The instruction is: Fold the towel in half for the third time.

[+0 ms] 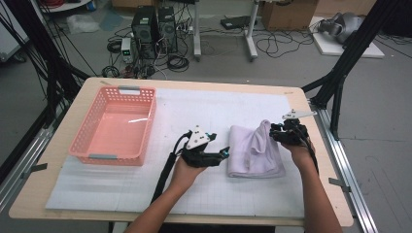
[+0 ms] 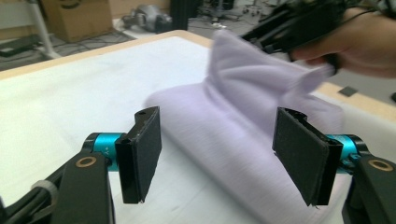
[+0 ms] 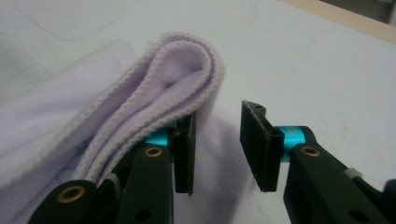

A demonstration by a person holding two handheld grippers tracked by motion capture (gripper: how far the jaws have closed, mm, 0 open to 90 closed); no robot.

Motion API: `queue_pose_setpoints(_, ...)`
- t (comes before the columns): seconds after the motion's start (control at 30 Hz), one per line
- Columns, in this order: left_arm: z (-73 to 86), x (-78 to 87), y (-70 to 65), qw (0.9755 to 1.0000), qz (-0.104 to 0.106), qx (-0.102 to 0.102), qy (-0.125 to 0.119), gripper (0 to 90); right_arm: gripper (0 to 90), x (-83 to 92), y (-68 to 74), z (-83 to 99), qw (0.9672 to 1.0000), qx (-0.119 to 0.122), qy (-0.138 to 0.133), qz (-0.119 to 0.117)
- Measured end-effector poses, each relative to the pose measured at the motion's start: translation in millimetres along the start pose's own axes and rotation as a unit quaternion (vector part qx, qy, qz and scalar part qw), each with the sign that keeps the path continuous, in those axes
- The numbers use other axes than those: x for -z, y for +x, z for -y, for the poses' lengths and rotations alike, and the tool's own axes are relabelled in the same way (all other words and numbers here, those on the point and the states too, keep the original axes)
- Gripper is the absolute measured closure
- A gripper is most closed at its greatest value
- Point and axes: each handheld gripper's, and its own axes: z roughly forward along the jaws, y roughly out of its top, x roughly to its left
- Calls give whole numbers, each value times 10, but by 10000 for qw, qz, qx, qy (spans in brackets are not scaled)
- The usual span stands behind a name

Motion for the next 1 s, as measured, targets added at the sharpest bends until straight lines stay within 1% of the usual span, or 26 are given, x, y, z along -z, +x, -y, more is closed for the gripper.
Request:
queue_pose_setpoints(0.07,39,55,72,9999,-54,94,-35,317,616,40,-34,41,9999,-93,93,97)
queue_pose_setpoints(0.1,53,81,106,9999,-71,105,0,313,616,70,-36,62,9997,-113,110,179)
queue_pose_setpoints(0.17,78,130,156,9998,-115,134,32,292,600,133,-45,105,9989,-226,134,397)
queue_pose_setpoints(0.2,92,158,181,9998,-122,159,24,284,595,172,-50,129,9984,-287,110,470)
queue_pose_setpoints(0.27,118,208,226,9996,-189,214,48,258,601,263,-45,187,9972,-289,-55,681)
queue_pose_setpoints(0.3,130,236,252,9995,-210,226,54,256,602,310,-39,220,9969,-345,-122,692)
queue_pose_setpoints(0.33,144,261,275,9994,-226,263,34,252,603,349,-24,252,9967,-408,-195,669)
queue_pose_setpoints(0.37,155,290,295,9993,-256,276,36,252,603,388,-4,285,9967,-422,-257,647)
queue_pose_setpoints(0.4,164,309,307,9992,-271,282,33,252,605,423,32,313,9967,-449,-268,614)
queue_pose_setpoints(0.43,172,337,326,9993,-262,266,81,252,608,443,57,332,9972,-378,-279,587)
queue_pose_setpoints(0.47,177,357,334,9993,-271,225,107,245,608,484,115,364,9975,-304,-265,578)
queue_pose_setpoints(0.5,184,380,338,9994,-296,164,111,244,603,513,164,389,9978,-295,-287,528)
queue_pose_setpoints(0.57,204,419,354,9996,-259,123,69,244,588,565,266,439,9979,-308,-356,434)
queue_pose_setpoints(0.6,212,434,364,9995,-284,111,105,244,588,584,320,467,9980,-305,-397,387)
queue_pose_setpoints(0.67,234,461,387,9994,-293,166,87,244,588,601,420,524,9983,-248,-424,313)
queue_pose_setpoints(0.77,265,497,420,9992,-338,188,101,244,580,578,536,598,9989,-232,-361,201)
queue_pose_setpoints(0.87,289,537,448,9990,-379,232,105,240,560,553,614,656,9987,-393,-321,105)
queue_pose_setpoints(0.9,296,552,459,9989,-373,242,118,240,540,543,635,667,9986,-475,-228,67)
queue_pose_setpoints(0.93,305,563,464,9989,-349,274,115,240,535,530,651,674,9987,-483,-146,37)
queue_pose_setpoints(0.97,314,576,472,9989,-339,283,128,240,542,522,673,682,9990,-432,-98,70)
queue_pose_setpoints(1.0,325,587,476,9989,-338,294,138,240,578,521,696,692,9991,-386,-63,140)
